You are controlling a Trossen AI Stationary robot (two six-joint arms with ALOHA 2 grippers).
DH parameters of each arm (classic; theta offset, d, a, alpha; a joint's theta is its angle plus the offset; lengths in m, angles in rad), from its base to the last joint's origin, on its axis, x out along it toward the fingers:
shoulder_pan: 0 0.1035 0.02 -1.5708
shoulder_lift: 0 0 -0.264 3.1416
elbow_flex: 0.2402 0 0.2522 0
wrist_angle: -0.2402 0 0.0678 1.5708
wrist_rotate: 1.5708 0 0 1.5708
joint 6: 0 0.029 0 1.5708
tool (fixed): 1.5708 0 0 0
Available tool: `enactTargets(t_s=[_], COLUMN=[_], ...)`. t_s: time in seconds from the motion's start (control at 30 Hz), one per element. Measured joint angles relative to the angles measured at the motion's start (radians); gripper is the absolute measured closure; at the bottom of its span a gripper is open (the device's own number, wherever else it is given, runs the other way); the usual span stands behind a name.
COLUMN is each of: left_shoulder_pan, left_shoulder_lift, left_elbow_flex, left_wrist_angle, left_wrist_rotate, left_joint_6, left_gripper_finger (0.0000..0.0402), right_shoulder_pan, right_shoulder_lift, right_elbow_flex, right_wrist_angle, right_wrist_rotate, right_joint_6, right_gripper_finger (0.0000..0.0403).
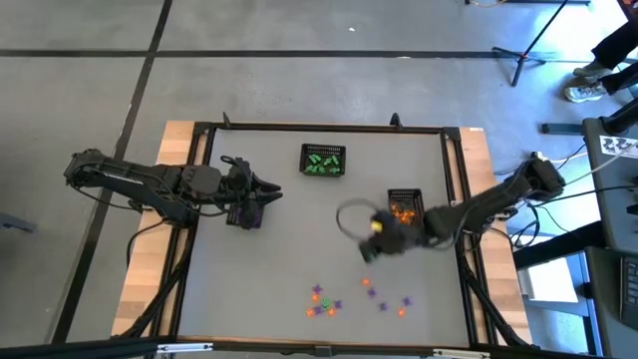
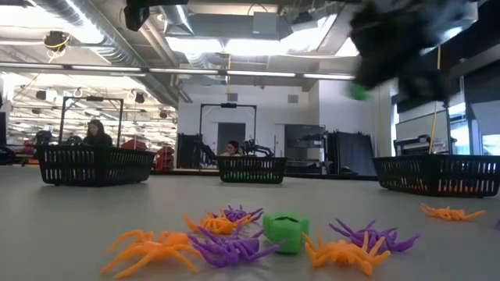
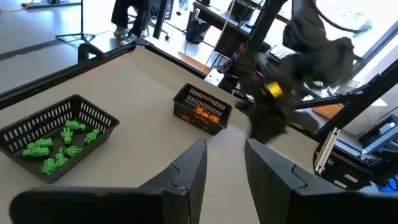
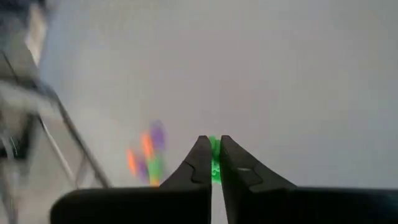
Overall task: Sort Halloween decoration
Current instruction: Put the right green skeleton toy into the top bin
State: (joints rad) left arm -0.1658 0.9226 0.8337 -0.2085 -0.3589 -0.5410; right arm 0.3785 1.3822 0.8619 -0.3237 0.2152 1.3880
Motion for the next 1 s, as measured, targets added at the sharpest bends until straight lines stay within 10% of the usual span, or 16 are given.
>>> enactTargets(t_s=[0.17, 0.53, 0.77, 1.0], left_shoulder_pan=[0.000, 0.000, 0.000, 0.000], left_shoulder_lift=[0.000, 0.000, 0.000, 0.000], left_elbow_flex=[0.000, 0.000, 0.000, 0.000], left_wrist_angle=[0.009, 0.023, 0.023, 0.022], left_wrist_rotate=[-0.023, -0.033, -0.034, -0.034], left_joint_6=[-0.007, -0.028, -0.033, -0.033], left_gripper_finger=[0.0300, 0.0300, 0.0300, 0.0300], right_shoulder_pan=[-0.245, -0.759, -0.839, -0.822], right_shoulder_lift=[-0.025, 0.116, 0.231, 0.285], right_elbow_flex=[0.000, 0.054, 0.182, 0.280], right_wrist_angle=[0.197, 0.330, 0.328, 0.277], right_wrist_rotate=[0.087, -0.133, -0.328, -0.358], right_joint_6=[-0.185, -0.459, -0.616, -0.664], right_gripper_finger=[0.0380, 0.0375, 0.0364, 0.0270])
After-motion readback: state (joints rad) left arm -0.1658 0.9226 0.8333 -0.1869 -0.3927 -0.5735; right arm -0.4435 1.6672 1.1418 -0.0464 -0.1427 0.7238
